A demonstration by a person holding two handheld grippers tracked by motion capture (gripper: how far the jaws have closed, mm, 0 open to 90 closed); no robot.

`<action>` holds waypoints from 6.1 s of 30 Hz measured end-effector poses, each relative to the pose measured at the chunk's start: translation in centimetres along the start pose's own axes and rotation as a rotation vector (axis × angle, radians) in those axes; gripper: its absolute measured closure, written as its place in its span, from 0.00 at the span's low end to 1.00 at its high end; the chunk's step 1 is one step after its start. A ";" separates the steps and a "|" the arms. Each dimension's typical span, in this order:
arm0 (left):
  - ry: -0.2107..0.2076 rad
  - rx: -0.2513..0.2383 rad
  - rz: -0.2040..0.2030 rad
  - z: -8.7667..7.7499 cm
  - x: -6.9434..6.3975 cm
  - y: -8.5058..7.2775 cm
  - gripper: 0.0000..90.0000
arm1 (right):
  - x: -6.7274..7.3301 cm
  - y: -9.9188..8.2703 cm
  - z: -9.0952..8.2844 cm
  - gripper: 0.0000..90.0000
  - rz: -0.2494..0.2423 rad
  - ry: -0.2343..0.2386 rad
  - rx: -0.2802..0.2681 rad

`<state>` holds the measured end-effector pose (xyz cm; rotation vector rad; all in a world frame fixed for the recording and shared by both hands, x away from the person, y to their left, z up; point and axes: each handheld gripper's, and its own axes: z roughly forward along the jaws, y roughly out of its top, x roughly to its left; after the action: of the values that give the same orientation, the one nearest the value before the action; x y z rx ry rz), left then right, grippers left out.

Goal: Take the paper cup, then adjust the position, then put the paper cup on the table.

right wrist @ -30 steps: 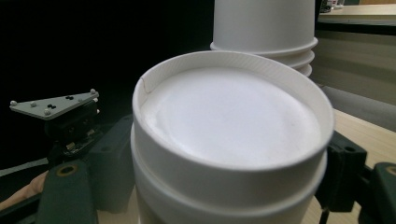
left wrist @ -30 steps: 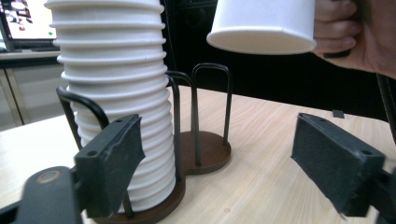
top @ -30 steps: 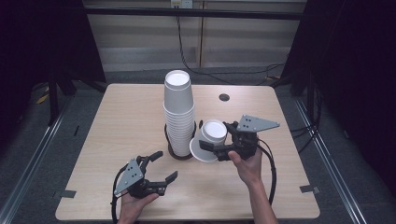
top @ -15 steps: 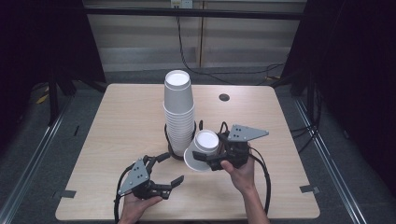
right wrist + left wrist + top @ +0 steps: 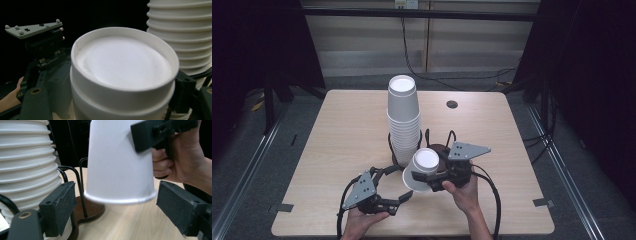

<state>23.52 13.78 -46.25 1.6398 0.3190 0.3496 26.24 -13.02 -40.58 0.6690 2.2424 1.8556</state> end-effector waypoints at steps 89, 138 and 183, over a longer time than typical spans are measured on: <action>-0.075 0.309 -0.006 0.5 2.4 -0.1 0.18 | 0.2 -3.4 -0.7 0.16 -0.023 -0.040 0.126; -0.164 0.713 0.200 2.9 1.8 2.4 0.18 | -1.2 -1.2 -0.1 0.17 -0.109 0.097 0.602; -0.277 0.855 0.288 5.2 0.0 2.7 0.18 | -1.3 -1.3 3.9 0.22 -0.071 0.270 0.799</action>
<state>25.65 8.84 -43.97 2.5563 0.0027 0.1985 28.61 -10.31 -42.88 0.4236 3.1427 1.0064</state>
